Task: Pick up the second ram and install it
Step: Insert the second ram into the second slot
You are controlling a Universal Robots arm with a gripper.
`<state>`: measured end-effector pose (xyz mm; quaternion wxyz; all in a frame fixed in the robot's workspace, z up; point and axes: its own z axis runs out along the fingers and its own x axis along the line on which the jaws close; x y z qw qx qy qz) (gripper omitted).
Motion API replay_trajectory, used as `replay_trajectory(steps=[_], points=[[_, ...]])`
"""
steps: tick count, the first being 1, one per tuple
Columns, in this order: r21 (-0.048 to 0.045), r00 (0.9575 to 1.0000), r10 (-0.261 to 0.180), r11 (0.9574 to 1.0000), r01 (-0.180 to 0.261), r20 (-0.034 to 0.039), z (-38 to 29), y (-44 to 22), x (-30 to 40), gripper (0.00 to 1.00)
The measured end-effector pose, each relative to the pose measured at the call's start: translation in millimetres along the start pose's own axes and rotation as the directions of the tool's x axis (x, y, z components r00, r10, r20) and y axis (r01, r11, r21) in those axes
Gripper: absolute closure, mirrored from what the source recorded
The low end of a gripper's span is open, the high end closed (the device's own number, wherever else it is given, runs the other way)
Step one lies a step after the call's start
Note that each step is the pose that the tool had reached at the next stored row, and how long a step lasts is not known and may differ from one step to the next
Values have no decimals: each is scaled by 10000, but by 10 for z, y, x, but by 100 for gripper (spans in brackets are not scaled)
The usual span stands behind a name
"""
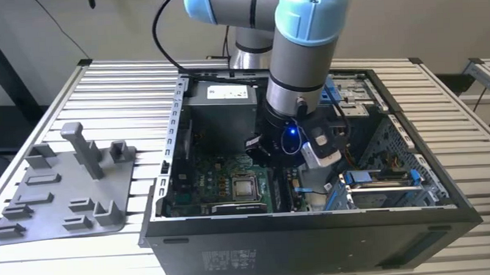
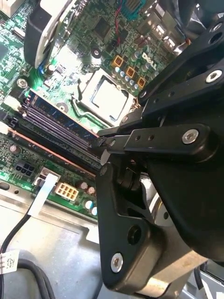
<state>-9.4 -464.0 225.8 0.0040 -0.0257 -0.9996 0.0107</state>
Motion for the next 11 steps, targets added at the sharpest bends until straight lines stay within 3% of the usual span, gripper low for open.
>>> replay_trajectory(steps=[11], points=[[0, 10000, -3, 10000, 3, -1, 13, 1, -16, 86]])
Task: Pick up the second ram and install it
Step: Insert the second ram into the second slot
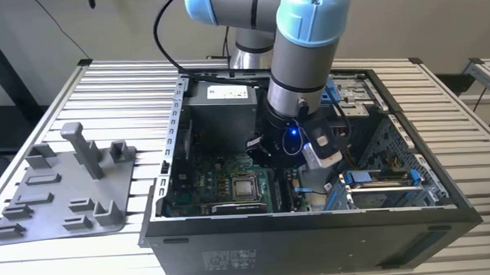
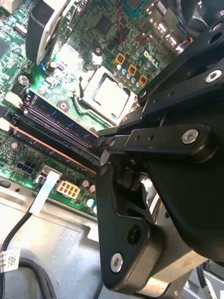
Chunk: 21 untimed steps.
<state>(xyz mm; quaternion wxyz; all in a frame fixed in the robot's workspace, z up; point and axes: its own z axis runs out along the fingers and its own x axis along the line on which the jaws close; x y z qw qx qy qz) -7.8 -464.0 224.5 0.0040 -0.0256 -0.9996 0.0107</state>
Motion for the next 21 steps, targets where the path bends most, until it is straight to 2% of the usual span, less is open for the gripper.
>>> replay_trajectory(steps=[8, 14, 21], points=[[0, 10000, -54, 10000, 54, 4, 1, 0, 0, 86], [0, 9994, -344, 9994, 344, 63, 1, 0, -1, 86], [-1, 9992, -384, 9993, 384, 69, 1, 0, 1, 86]])
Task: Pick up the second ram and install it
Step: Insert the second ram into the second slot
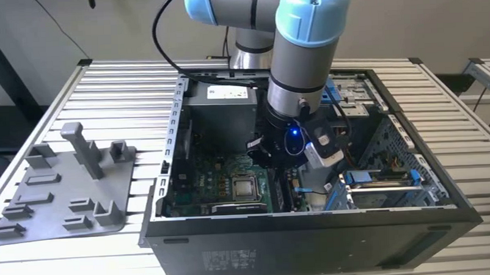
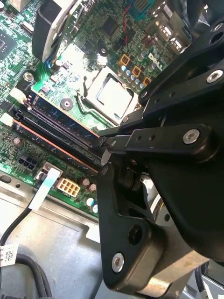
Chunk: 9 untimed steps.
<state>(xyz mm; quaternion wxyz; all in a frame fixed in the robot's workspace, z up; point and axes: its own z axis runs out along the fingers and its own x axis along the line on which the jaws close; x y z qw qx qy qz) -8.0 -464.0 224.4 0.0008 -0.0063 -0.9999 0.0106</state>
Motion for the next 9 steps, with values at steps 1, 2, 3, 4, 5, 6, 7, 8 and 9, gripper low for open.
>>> replay_trajectory(steps=[1, 2, 3, 4, 5, 6, 7, 8, 9], points=[[2, 10000, 6, 10000, -6, -1, 0, 0, 0, 86], [3, 10000, 13, 10000, -13, -2, 1, 0, 0, 86], [0, 10000, 19, 10000, -19, 0, 5, 0, 0, 86], [-1, 10000, 25, 10000, -25, 0, 10, 0, 0, 86], [0, 10000, 32, 10000, -32, -1, 14, 0, 0, 86], [2, 10000, 37, 10000, -37, -2, 17, 0, 0, 86], [1, 10000, 42, 10000, -42, -2, 22, 0, 0, 86], [1, 10000, 45, 10000, -45, -2, 28, 0, 0, 86], [0, 10000, 47, 10000, -47, -1, 33, 1, 0, 86]])
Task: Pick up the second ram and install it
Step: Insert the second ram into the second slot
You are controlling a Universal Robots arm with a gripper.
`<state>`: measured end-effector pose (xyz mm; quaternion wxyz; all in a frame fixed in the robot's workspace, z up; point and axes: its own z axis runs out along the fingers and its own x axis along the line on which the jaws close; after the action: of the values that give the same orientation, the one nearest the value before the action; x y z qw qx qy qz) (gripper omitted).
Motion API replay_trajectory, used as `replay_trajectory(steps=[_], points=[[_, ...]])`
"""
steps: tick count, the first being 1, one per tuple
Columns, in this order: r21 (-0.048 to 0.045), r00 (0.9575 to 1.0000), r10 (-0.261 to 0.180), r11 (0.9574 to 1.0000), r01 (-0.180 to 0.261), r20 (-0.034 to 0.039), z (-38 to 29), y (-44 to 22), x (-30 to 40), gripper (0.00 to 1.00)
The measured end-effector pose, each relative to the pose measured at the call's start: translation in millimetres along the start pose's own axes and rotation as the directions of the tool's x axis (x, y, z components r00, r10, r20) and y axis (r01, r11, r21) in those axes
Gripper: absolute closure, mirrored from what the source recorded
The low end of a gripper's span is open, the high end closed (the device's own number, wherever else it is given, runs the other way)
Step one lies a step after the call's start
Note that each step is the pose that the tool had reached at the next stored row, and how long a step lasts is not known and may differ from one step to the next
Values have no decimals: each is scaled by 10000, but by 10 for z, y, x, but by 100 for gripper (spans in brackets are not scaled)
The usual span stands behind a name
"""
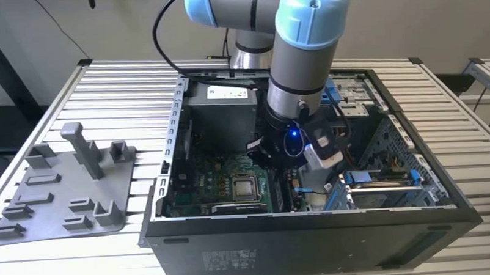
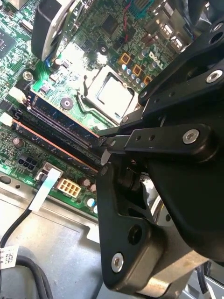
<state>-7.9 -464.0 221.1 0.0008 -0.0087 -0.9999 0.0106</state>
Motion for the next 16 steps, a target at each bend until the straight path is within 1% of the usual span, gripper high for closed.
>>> replay_trajectory(steps=[3, 13, 16], points=[[1, 10000, 4, 10000, -4, 0, 18, 0, -1, 86], [-1, 9999, 134, 9999, -134, -3, 20, 0, 5, 86], [-1, 9999, 144, 9999, -144, -3, 36, 1, 5, 86]])
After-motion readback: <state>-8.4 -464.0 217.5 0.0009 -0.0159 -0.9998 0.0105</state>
